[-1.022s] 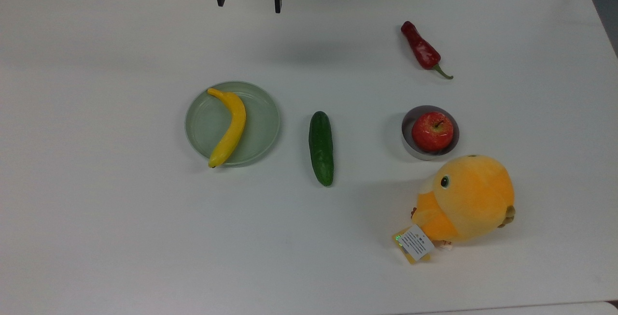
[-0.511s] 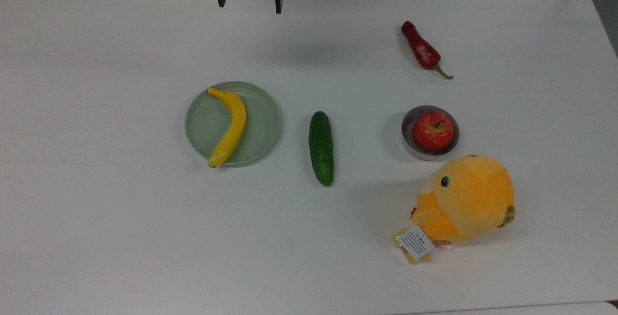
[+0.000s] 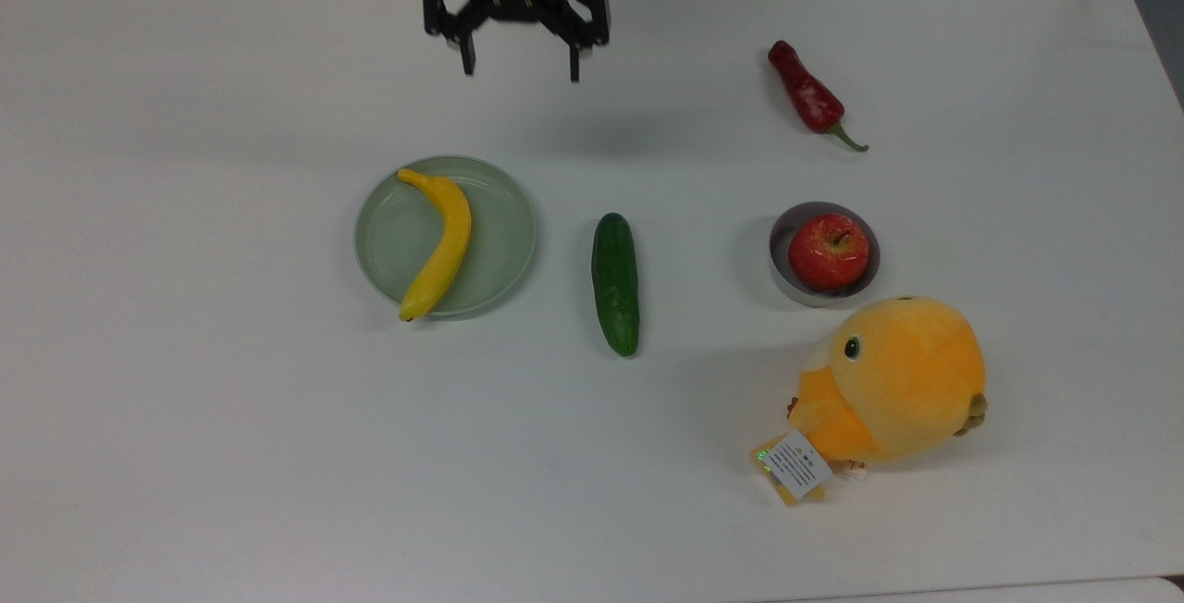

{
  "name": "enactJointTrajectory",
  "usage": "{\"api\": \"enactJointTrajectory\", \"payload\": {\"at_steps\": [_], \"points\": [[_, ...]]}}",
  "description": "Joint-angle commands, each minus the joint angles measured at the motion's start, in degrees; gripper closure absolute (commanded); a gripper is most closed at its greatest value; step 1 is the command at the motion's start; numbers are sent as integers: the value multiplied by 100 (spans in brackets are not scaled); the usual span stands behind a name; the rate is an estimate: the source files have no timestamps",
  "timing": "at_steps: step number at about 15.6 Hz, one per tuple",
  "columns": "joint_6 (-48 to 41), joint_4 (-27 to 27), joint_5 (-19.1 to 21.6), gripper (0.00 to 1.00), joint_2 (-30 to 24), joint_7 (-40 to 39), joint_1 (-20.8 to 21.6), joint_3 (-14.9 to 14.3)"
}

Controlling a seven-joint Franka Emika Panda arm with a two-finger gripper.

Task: Put the cucumber on the left side of the bowl
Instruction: 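Lower the gripper over the cucumber and close on its middle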

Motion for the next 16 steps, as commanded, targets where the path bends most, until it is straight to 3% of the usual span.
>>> {"api": "enactJointTrajectory", "payload": {"at_steps": [1,12,16], "points": [[496,73,113,0,430,-134,58,98],[962,1064,-46,0,2197,41,340,116],[1402,1101,-247,0,2601,279,480,159]]}}
